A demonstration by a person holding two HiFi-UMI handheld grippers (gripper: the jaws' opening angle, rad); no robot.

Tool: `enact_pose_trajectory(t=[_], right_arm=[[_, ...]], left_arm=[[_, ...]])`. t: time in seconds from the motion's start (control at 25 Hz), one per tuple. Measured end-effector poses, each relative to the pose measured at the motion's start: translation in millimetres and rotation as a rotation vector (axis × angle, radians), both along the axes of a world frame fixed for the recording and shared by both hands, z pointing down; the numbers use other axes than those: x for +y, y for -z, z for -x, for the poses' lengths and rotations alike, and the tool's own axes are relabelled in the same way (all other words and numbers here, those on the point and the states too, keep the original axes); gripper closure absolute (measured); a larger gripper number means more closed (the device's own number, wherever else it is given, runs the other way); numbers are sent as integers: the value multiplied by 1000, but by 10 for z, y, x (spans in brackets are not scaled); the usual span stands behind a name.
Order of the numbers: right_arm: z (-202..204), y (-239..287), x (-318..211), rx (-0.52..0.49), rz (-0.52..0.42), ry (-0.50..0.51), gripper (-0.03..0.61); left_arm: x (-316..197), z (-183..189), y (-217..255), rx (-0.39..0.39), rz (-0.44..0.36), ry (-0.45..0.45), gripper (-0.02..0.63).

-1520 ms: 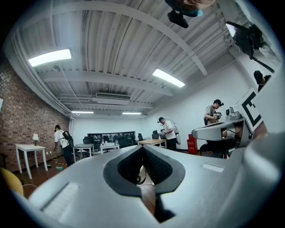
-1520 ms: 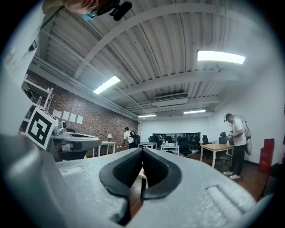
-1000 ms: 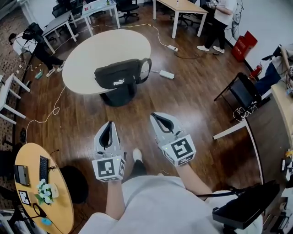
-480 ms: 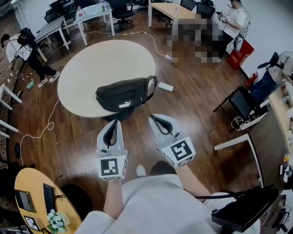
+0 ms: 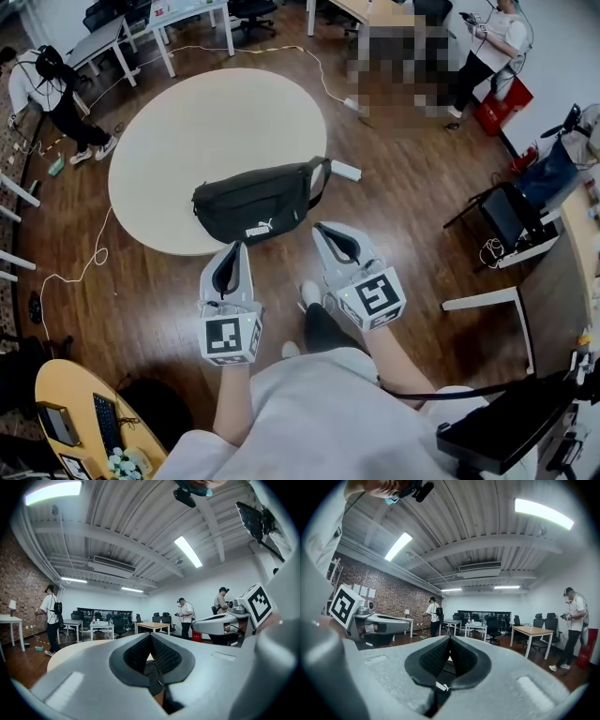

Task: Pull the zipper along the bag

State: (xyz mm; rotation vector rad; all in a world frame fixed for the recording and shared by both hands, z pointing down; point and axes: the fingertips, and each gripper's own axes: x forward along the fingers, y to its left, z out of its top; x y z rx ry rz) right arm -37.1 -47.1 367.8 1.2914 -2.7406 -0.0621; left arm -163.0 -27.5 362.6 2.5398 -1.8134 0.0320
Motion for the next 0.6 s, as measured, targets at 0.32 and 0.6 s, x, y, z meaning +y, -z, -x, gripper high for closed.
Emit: enact_pose_trajectory(t=[0.32,0.6], right_arm=[[-370,-83,-1347,-35,33,-19,587],[-553,-470,-2232,12,123,62,587]], left_arm=[[-1227,-440,-116,-54,46,-32,597],[-2106,-788,-540,-76,160,-36,597]])
